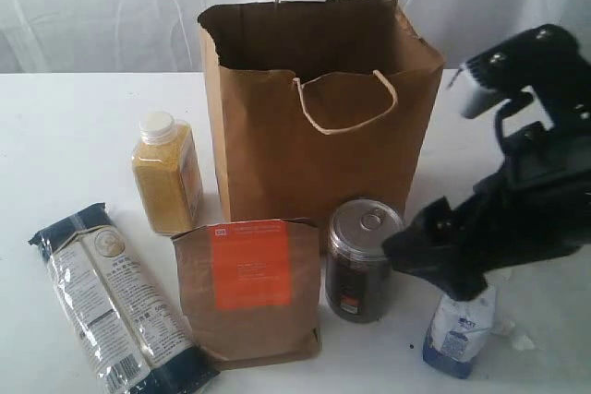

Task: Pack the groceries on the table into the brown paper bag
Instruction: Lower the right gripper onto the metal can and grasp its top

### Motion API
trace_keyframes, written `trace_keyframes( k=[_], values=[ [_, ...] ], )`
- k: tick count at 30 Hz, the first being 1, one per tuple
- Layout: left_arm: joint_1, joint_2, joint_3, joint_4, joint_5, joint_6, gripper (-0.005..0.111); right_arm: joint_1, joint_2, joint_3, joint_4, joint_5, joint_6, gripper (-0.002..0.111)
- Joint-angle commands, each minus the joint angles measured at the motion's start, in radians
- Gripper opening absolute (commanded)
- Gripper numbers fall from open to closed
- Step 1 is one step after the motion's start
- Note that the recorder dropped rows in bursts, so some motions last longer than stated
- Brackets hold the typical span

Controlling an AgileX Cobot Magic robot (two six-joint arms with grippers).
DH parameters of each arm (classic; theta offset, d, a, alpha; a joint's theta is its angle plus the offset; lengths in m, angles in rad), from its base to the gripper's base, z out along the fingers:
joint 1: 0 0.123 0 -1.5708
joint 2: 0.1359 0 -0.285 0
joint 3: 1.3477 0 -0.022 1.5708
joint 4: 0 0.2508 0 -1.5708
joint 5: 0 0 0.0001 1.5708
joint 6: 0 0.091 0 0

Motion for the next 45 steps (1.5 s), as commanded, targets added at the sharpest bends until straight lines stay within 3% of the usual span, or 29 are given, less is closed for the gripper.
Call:
trace_keyframes(
  k=[1, 14, 39, 45],
  values=[
    [-0.004, -0.005, 0.003, -0.004, -0.001, -0.001, 0.0, 0.0, 0.138, 0.0, 0.059, -0.095, -0.008, 0.105],
    [-0.004, -0.005, 0.003, -0.004, -0.001, -0.001, 0.0, 0.001, 0.34, -0.002, 0.113, -0.284, -0.001, 0.105],
    [-0.004, -0.005, 0.003, -0.004, -0.001, -0.001, 0.0, 0.051, 0.479, -0.002, 0.147, -0.387, -0.003, 0.105],
    [-0.004, -0.005, 0.003, -0.004, -0.001, -0.001, 0.0, 0.051, 0.483, -0.002, 0.147, -0.416, -0.005, 0.099]
  ],
)
